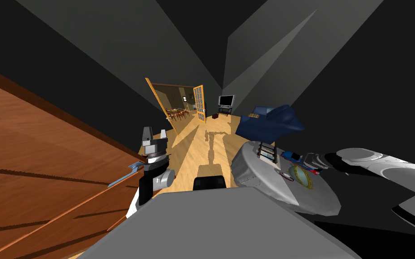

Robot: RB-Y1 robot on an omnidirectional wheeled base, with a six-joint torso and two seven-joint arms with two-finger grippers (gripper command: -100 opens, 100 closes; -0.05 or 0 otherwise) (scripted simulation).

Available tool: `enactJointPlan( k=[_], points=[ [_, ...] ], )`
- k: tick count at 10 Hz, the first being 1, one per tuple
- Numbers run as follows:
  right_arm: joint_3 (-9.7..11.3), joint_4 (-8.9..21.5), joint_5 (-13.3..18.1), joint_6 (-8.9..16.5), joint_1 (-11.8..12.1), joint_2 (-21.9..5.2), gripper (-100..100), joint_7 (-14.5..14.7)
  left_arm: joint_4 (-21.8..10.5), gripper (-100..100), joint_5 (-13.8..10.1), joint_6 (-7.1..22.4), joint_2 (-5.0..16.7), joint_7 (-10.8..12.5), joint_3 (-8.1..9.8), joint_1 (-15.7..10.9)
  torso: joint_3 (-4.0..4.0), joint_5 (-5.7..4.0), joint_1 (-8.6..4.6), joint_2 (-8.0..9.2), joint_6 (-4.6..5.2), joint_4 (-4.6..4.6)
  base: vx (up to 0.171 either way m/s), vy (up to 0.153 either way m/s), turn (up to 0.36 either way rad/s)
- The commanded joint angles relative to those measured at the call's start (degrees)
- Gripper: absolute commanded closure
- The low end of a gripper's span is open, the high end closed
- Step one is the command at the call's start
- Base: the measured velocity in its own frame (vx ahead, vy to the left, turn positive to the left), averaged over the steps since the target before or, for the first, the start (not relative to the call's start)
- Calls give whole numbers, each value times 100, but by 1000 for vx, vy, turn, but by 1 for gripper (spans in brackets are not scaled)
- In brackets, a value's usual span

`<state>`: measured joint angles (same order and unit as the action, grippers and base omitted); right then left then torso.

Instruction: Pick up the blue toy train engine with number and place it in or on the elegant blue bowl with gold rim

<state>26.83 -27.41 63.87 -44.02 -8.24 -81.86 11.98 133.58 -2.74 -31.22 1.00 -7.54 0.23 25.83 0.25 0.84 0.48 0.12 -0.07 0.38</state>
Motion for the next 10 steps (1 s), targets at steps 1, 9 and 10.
enactJointPlan(
  k=[1,9,10],
  points=[
    [189,174,120,94,-64,60,100,61,0,0,0,0,0,0,0,0,0,0,0,0,0,0,42,-59,-58],
    [457,145,286,323,-8,88,-100,62,0,0,0,0,0,0,0,0,1,17,20,2,-10,0,16,-53,-12],
    [457,145,286,323,-7,88,-100,62,0,0,0,0,0,0,0,0,1,18,23,3,-10,0,0,0,0]
  ],
)
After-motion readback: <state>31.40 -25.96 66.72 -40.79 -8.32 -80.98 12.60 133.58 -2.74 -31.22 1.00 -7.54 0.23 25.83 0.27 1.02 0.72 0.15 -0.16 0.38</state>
